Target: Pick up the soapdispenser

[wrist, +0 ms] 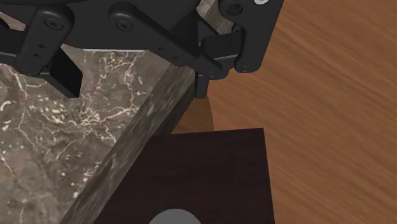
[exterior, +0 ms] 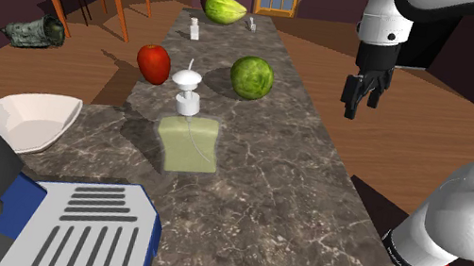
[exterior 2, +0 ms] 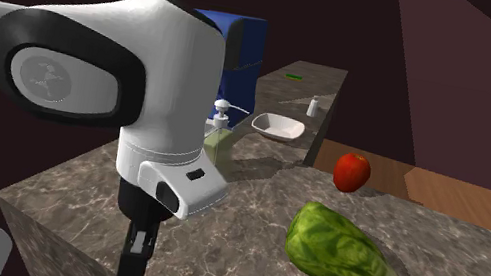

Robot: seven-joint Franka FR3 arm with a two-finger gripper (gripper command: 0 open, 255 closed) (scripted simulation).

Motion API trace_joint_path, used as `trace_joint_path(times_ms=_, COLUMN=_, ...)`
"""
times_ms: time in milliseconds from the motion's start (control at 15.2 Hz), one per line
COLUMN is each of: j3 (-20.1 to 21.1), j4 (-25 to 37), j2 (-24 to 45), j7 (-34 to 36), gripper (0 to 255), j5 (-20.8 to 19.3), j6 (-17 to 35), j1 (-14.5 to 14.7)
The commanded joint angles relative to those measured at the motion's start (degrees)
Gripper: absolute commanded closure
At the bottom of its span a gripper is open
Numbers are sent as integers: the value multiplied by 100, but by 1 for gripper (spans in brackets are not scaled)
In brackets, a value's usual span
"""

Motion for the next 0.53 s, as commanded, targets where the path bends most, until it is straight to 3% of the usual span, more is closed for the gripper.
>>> trace_joint_path(times_ms=0, j3=0, j4=0, j2=0, j7=0, gripper=0, j5=0, j6=0, j1=0)
trace_joint_path(times_ms=462, j3=505, j4=334, j2=637, j7=67, gripper=0, j5=528, j6=791, j1=494)
